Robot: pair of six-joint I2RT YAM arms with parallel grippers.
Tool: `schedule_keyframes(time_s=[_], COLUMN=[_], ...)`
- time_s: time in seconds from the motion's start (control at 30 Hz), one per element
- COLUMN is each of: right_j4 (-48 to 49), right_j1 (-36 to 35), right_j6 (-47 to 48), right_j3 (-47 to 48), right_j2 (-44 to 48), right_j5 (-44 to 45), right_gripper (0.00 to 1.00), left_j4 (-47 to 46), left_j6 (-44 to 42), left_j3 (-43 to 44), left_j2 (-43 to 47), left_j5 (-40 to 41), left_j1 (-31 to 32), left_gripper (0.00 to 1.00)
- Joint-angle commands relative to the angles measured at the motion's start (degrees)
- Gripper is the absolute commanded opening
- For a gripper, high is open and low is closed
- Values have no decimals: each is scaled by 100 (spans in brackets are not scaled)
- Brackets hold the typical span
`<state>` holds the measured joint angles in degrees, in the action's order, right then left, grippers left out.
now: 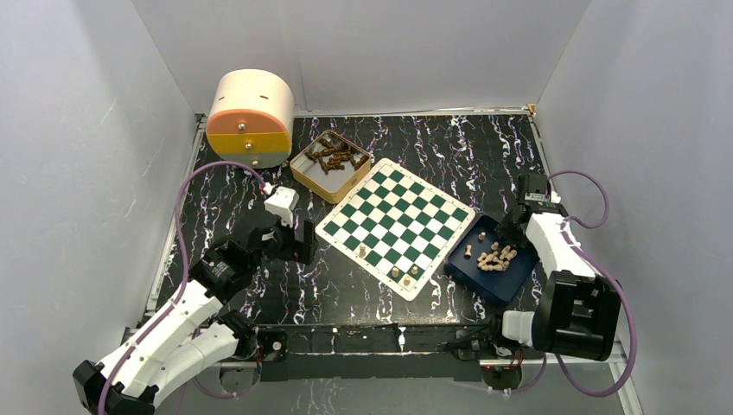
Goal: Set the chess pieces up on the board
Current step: Pick up the chess piece from the storage box.
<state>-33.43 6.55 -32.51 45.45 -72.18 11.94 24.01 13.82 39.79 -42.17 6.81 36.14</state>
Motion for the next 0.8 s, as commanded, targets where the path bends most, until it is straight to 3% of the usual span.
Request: schedule_keyframes(time_s=[0.0,0.6,0.77], right_j4=[367,731,755], right_j1=[51,65,68], right_j6=[53,78,117], right_j3=[-107,-440,-425], right_j2=[-6,-316,-363], right_j5=[-264,-362,-357], right_gripper=[32,33,28], left_j4=[-40,-88,-98], left_j6=[-90,-108,-108], left_j3=[-1,8,10], left_j2=[23,-1,-25], left_j5=[-52,-48,-44], left_j1=[16,16,16], left_gripper=[98,98,98])
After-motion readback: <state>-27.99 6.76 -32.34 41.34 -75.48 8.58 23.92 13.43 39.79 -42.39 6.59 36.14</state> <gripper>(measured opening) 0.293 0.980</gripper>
